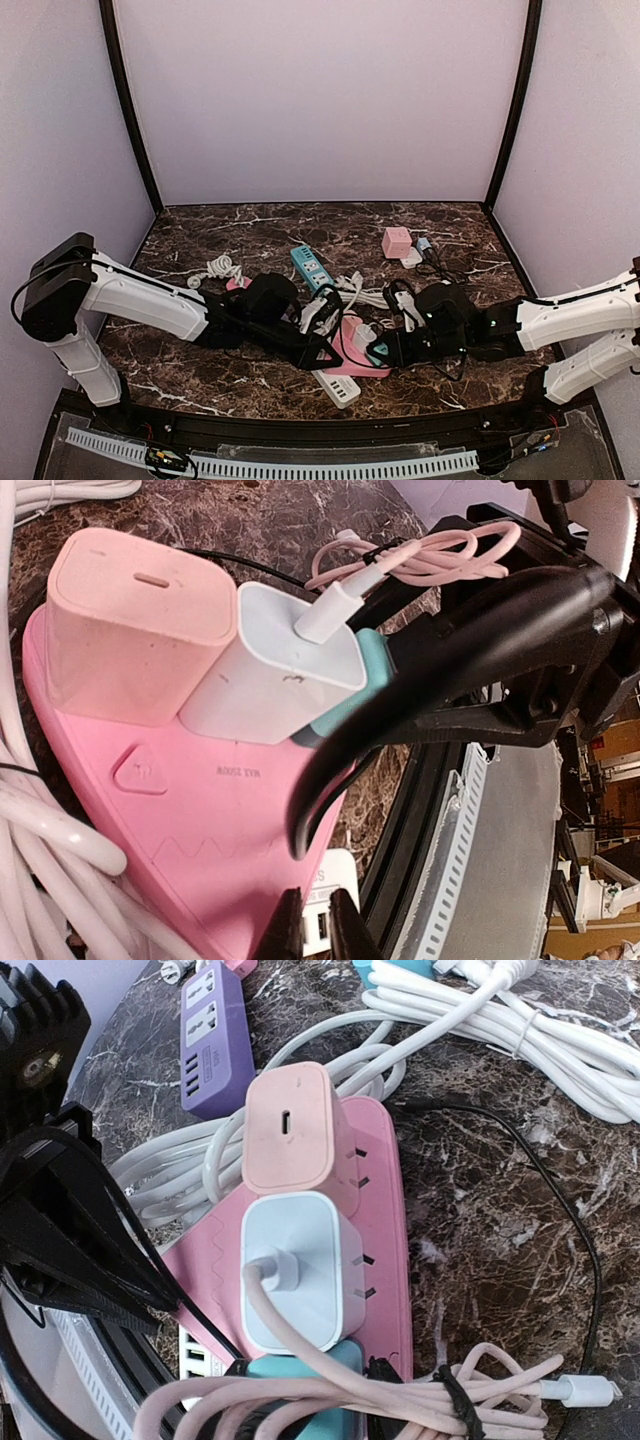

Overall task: Pull the plug off the socket
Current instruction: Remove the plug from the socket.

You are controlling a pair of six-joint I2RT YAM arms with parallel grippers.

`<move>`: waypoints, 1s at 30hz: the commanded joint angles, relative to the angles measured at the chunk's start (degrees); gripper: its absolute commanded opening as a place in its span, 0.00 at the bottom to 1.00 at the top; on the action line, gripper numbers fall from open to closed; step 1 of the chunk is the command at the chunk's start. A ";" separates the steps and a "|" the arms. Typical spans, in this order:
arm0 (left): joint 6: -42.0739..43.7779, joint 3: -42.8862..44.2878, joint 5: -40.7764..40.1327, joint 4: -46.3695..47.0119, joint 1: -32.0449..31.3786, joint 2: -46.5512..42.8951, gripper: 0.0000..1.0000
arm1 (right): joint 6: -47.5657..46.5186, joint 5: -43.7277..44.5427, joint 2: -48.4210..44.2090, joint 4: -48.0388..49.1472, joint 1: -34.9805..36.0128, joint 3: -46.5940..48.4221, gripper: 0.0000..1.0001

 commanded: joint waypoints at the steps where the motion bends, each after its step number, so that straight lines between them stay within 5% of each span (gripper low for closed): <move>1: -0.43 -5.09 -1.89 -12.01 -0.29 2.79 0.11 | 0.27 4.21 1.29 -3.36 1.47 2.47 0.37; 11: -1.67 -7.94 -3.05 -10.08 -0.26 3.93 0.07 | 0.94 18.16 6.36 -15.84 9.10 11.29 0.30; 21: -2.27 -10.59 -3.32 -8.77 -0.25 3.71 0.07 | 3.39 23.22 11.09 -21.56 13.67 16.46 0.32; 30: -2.61 -12.10 -3.72 -7.70 -0.29 3.76 0.04 | 5.00 24.03 8.77 -21.66 13.68 16.03 0.07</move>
